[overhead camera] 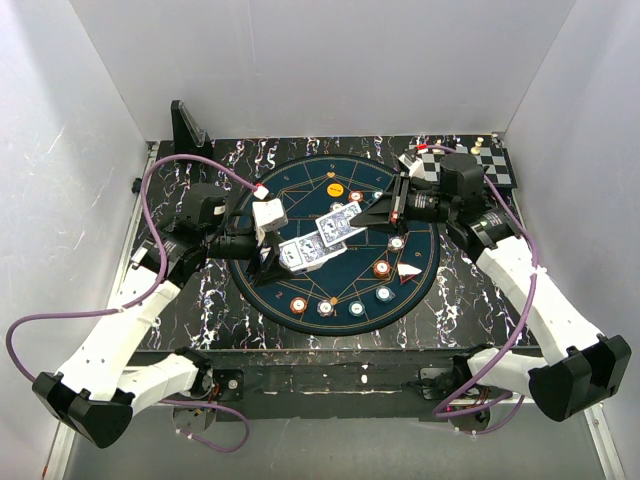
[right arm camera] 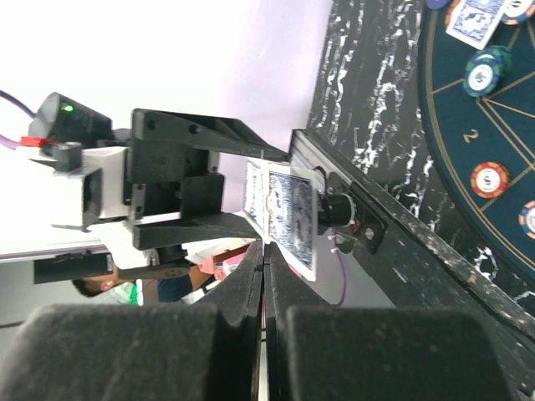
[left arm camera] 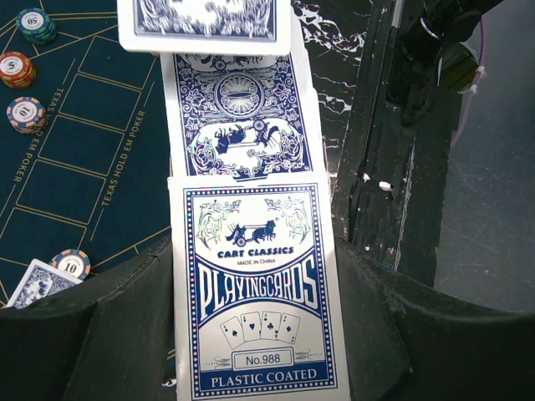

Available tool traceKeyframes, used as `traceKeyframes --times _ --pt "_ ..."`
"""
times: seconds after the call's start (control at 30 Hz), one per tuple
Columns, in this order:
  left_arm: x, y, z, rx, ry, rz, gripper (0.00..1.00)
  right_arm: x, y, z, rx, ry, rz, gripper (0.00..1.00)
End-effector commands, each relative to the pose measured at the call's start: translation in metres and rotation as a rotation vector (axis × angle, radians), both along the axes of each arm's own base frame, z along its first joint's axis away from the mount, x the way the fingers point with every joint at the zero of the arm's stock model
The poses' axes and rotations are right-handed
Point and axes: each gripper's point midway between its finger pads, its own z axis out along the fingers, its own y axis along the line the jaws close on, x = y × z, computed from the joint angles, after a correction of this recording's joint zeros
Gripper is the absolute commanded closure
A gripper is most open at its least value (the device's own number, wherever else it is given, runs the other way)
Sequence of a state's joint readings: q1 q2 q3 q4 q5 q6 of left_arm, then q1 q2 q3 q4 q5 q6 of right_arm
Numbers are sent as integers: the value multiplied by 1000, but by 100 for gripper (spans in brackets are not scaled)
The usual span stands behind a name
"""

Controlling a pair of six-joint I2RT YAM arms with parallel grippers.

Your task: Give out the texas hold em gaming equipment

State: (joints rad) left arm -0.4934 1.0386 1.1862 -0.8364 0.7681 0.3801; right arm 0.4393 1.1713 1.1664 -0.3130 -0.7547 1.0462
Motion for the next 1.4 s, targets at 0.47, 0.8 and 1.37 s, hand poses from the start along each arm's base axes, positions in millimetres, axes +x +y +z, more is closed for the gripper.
traceKeyframes --times 0.47,0.8,1.37 --pt "-12 -3 20 -55 -30 -43 100 135 -2 -40 -52 24 -141 99" --pt "-15 -3 30 -76 -36 -51 100 272 26 -145 -235 146 -218 99" --pt "-21 0 23 -73 -28 -46 100 309 36 -238 -389 291 -290 69"
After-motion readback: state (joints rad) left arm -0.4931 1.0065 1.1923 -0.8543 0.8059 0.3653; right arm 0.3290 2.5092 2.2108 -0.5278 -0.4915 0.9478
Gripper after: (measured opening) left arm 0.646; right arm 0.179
